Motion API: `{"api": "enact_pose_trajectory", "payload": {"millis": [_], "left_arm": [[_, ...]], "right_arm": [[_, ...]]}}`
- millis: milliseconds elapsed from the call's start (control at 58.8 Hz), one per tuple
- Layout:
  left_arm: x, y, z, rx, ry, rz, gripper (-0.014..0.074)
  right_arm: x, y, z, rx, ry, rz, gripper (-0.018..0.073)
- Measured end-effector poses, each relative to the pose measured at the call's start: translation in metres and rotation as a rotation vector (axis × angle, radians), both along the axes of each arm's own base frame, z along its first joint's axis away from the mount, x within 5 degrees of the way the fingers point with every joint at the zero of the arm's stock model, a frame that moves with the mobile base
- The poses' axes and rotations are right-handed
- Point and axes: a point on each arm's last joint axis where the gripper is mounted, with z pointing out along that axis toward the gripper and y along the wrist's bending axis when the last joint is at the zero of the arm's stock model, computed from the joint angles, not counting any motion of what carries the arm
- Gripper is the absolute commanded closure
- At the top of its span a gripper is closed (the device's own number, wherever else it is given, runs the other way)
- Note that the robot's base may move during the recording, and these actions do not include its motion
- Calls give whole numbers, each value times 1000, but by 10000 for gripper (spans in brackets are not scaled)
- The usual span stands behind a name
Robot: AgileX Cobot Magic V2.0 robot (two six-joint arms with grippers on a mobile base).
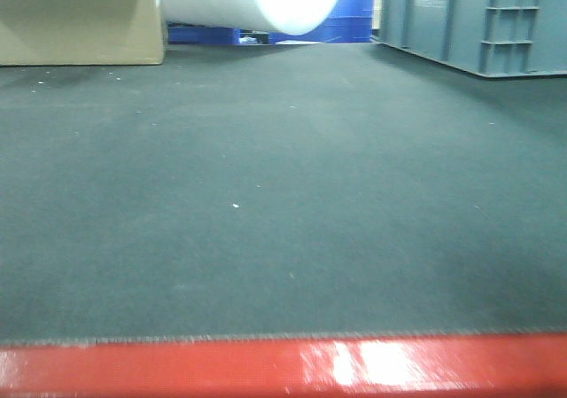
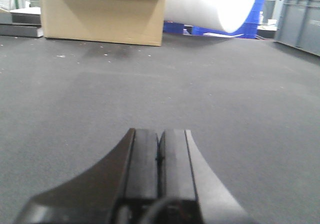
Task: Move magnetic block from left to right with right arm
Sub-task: 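Stop at the second table holding the cube in the right gripper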
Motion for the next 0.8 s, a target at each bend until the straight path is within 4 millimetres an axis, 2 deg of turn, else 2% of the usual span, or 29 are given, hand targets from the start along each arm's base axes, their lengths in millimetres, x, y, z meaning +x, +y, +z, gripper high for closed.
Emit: {"api": "enact_pose_trajectory", "payload": {"millis": [799], "left_arm": [[0,0,0,0,0,2,713]], "right_arm": [[0,0,0,0,0,0,388]]}}
